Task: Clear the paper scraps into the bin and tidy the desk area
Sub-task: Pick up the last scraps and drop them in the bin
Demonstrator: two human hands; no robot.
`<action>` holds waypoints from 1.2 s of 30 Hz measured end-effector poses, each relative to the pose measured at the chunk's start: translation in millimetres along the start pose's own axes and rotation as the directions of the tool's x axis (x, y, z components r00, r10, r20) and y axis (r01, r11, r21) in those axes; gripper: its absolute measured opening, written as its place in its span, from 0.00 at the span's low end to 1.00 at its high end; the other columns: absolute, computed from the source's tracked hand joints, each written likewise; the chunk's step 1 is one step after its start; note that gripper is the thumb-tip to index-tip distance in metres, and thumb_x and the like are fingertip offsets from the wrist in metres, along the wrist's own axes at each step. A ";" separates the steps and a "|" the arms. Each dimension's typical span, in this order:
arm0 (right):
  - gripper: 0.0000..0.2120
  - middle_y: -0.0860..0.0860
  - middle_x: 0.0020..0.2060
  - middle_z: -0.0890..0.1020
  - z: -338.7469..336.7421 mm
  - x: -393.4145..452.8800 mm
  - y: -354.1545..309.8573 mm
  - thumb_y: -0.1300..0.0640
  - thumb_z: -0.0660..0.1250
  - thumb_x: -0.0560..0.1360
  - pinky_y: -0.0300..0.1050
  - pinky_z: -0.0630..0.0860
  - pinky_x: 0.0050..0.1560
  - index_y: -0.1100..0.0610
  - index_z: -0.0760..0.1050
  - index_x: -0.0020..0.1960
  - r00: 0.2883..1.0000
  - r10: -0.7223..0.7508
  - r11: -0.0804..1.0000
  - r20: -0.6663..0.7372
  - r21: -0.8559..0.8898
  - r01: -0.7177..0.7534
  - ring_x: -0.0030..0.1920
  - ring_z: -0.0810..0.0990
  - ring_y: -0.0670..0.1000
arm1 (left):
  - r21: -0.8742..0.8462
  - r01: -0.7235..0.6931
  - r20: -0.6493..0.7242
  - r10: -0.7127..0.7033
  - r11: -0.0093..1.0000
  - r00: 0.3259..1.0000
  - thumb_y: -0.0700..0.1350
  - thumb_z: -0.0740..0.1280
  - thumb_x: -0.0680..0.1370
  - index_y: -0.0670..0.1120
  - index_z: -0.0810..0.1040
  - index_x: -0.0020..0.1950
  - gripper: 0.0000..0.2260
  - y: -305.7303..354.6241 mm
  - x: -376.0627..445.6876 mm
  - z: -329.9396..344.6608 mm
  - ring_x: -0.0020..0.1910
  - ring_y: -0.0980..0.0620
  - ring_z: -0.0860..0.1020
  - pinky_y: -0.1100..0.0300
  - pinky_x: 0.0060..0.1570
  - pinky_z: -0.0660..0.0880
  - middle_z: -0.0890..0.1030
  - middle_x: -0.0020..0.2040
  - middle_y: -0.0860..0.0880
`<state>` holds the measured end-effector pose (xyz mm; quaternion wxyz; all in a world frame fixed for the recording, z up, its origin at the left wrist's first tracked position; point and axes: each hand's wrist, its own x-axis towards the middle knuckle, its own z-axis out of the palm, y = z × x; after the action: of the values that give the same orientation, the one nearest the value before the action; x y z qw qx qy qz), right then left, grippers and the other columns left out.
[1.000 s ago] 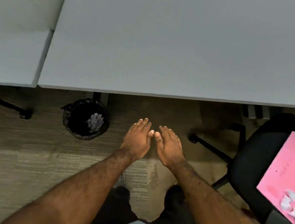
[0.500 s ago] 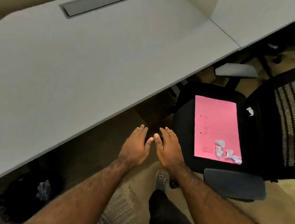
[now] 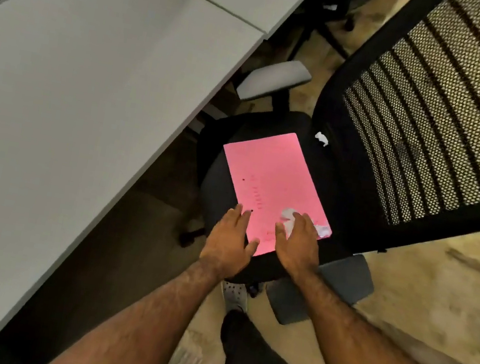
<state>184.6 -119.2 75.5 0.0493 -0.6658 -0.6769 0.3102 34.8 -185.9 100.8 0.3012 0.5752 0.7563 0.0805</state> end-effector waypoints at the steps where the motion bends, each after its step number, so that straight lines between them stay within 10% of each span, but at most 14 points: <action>1: 0.27 0.59 0.74 0.64 -0.7 11.4 10.8 0.47 0.61 0.79 0.56 0.63 0.72 0.59 0.62 0.73 0.999 0.052 0.999 -0.007 -0.014 -0.052 0.74 0.61 0.59 | 0.022 -0.026 0.021 0.025 0.999 0.999 0.59 0.60 0.79 0.46 0.52 0.79 0.33 6.4 12.0 7.9 0.78 0.46 0.53 0.51 0.75 0.53 0.52 0.80 0.46; 8: 0.33 0.57 0.77 0.52 11.9 76.3 61.9 0.38 0.59 0.78 0.60 0.70 0.65 0.53 0.56 0.76 0.947 0.320 0.934 -0.037 -0.154 -0.322 0.74 0.58 0.61 | 0.166 -0.201 0.208 0.165 0.965 0.964 0.60 0.60 0.78 0.50 0.47 0.79 0.36 28.2 84.5 60.9 0.78 0.43 0.46 0.49 0.75 0.46 0.43 0.80 0.47; 14: 0.30 0.59 0.71 0.60 39.3 108.7 80.4 0.36 0.56 0.78 0.55 0.75 0.55 0.51 0.58 0.73 0.927 0.372 0.887 -0.051 -0.275 -0.371 0.64 0.67 0.60 | 0.233 -0.277 0.289 0.205 0.932 0.935 0.65 0.55 0.79 0.49 0.47 0.79 0.35 36.6 131.7 103.7 0.78 0.42 0.49 0.47 0.74 0.50 0.46 0.80 0.45; 21: 0.15 0.58 0.59 0.69 58.5 136.2 101.7 0.52 0.57 0.80 0.51 0.73 0.50 0.57 0.69 0.63 0.992 0.082 0.829 0.096 -0.559 -0.015 0.56 0.70 0.59 | 0.393 -0.424 0.279 0.333 0.816 0.901 0.60 0.54 0.81 0.44 0.60 0.75 0.27 32.5 157.9 138.7 0.63 0.41 0.69 0.46 0.61 0.69 0.67 0.71 0.42; 26: 0.12 0.58 0.59 0.72 55.5 152.8 105.4 0.53 0.56 0.82 0.50 0.78 0.49 0.57 0.66 0.62 0.993 0.084 0.872 0.083 -0.488 -0.034 0.55 0.75 0.57 | 0.353 -0.514 0.262 0.445 0.782 0.857 0.50 0.63 0.79 0.45 0.69 0.64 0.16 18.3 168.9 137.0 0.53 0.44 0.72 0.50 0.53 0.73 0.73 0.61 0.42; 36: 0.27 0.57 0.53 0.77 26.7 211.5 82.8 0.57 0.64 0.78 0.49 0.80 0.45 0.56 0.57 0.73 0.992 -0.092 0.890 0.081 -0.441 0.119 0.47 0.80 0.55 | 0.261 -0.243 0.191 0.197 0.934 0.962 0.47 0.54 0.82 0.44 0.70 0.57 0.10 -1.8 225.8 84.1 0.42 0.50 0.73 0.55 0.41 0.74 0.75 0.52 0.45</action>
<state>220.9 61.9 -59.4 -0.1071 -0.6123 -0.7661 0.1632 44.0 2.0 -49.8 0.2655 0.6980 0.6637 -0.0418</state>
